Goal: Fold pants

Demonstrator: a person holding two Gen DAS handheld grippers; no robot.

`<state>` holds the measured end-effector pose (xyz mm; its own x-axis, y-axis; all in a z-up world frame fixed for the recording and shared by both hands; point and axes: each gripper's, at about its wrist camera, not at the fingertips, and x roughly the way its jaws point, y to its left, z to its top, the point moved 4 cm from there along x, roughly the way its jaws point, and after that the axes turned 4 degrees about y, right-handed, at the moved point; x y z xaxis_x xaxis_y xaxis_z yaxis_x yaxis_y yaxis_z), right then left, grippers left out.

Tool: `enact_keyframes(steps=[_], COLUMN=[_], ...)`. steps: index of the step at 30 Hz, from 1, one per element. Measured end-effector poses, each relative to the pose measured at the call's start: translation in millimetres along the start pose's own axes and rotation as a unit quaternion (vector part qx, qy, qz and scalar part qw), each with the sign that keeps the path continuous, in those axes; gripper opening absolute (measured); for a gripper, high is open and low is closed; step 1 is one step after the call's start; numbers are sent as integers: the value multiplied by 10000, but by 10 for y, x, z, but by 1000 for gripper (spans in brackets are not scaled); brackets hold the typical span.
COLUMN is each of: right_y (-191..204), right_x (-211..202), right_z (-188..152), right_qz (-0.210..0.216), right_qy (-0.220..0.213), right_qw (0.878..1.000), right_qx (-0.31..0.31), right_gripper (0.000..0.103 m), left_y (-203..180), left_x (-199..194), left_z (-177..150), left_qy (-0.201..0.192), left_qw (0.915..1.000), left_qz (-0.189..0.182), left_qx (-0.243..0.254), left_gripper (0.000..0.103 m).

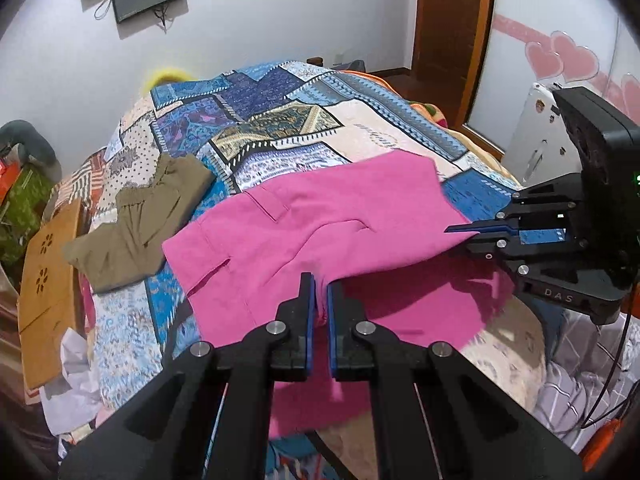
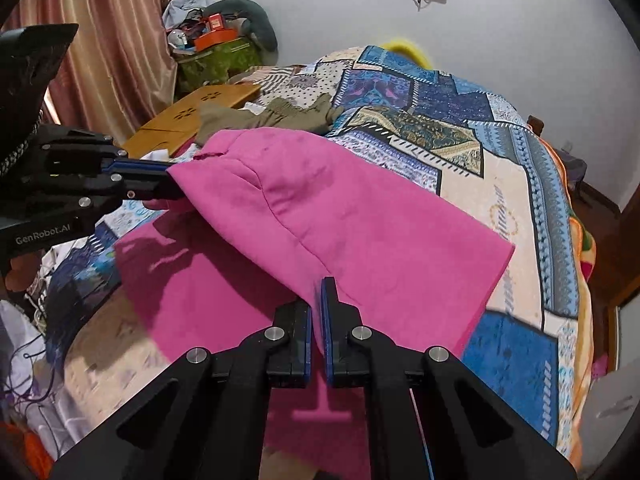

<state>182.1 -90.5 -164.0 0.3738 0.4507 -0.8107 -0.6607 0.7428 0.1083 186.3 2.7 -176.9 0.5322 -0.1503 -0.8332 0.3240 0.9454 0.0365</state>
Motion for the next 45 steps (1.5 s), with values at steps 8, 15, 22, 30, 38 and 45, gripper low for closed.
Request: enact_keyframes(steps=[8, 15, 22, 30, 38, 45], right_y=[123, 143, -169, -550, -609, -485], right_x=[-42, -16, -272, -491, -247, -128], right_z=[-250, -466, -616, -687, -866, -918], right_qz=[179, 127, -124, -301, -102, -139], right_qy=[130, 515, 301, 48, 242, 314], right_qw=[9995, 9984, 9975, 9877, 9778, 9810], right_qx=[215, 197, 634, 1535, 2078, 1911], right_gripper=[4, 12, 42, 42, 40, 8], left_y=[-125, 3, 472, 729, 558, 592], left_x=[-29, -178, -360, -44, 142, -93], left_z=[-324, -525, -579, -688, -755, -700], left_qy=[316, 349, 75, 535, 788, 438], left_qw=[9993, 9992, 9953, 9801, 9824, 9878], left_qz=[-90, -184, -88, -319, -107, 168], left_qx=[168, -72, -958, -1884, -1693, -1487], left_gripper=[6, 27, 54, 54, 9, 7])
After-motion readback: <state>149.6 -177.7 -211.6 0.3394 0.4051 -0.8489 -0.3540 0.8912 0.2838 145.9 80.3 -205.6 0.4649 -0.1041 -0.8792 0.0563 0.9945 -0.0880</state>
